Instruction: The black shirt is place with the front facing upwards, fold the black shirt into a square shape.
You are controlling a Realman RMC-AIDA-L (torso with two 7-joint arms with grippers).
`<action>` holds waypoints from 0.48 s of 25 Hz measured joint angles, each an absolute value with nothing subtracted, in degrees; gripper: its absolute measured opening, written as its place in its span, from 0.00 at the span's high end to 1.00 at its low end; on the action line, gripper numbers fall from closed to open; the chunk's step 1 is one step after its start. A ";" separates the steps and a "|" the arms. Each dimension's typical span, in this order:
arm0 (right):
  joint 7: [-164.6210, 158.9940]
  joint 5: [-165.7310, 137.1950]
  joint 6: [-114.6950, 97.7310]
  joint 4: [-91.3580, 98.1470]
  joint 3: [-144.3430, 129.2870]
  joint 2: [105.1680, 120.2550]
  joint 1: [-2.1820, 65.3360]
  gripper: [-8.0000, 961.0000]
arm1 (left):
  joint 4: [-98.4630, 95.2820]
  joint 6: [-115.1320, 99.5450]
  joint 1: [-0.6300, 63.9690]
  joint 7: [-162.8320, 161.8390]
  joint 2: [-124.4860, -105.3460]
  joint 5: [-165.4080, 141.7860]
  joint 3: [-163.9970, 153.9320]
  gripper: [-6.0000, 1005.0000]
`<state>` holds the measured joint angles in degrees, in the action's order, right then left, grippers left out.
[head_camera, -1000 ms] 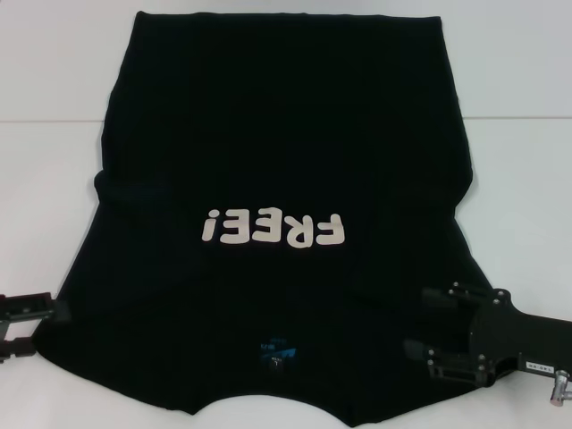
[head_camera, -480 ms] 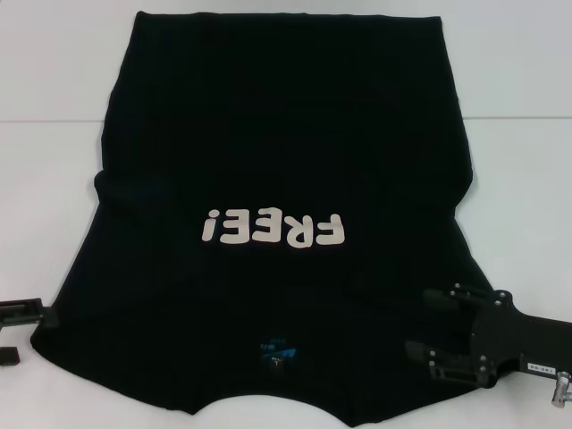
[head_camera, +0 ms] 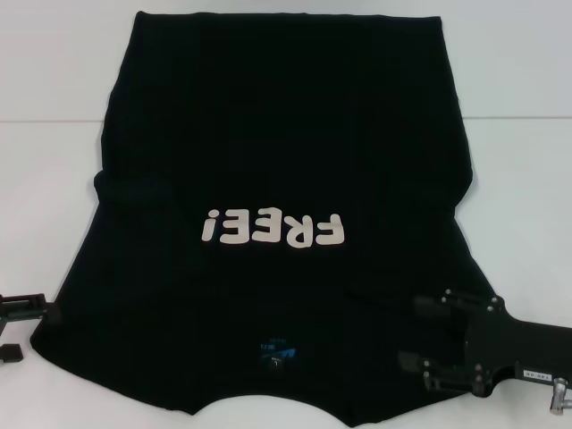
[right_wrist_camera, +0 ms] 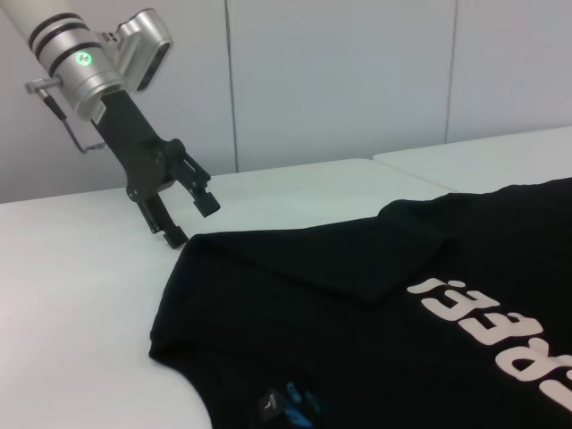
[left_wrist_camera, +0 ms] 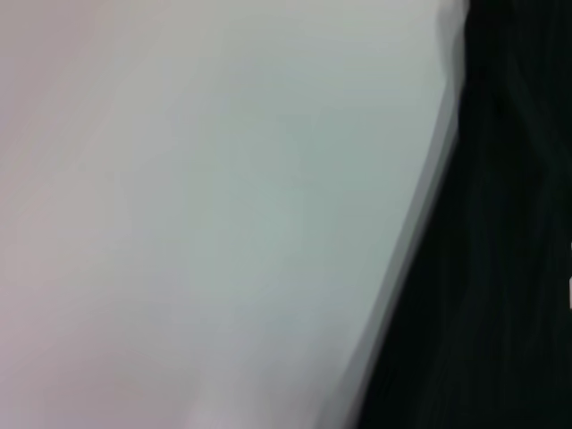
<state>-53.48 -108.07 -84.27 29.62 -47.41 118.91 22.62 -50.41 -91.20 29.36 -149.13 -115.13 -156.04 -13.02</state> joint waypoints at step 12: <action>-53.43 -110.79 -84.28 30.32 -47.46 119.43 22.94 0.18 | -49.35 -90.47 29.80 -149.58 -115.02 -156.09 -13.01 0.07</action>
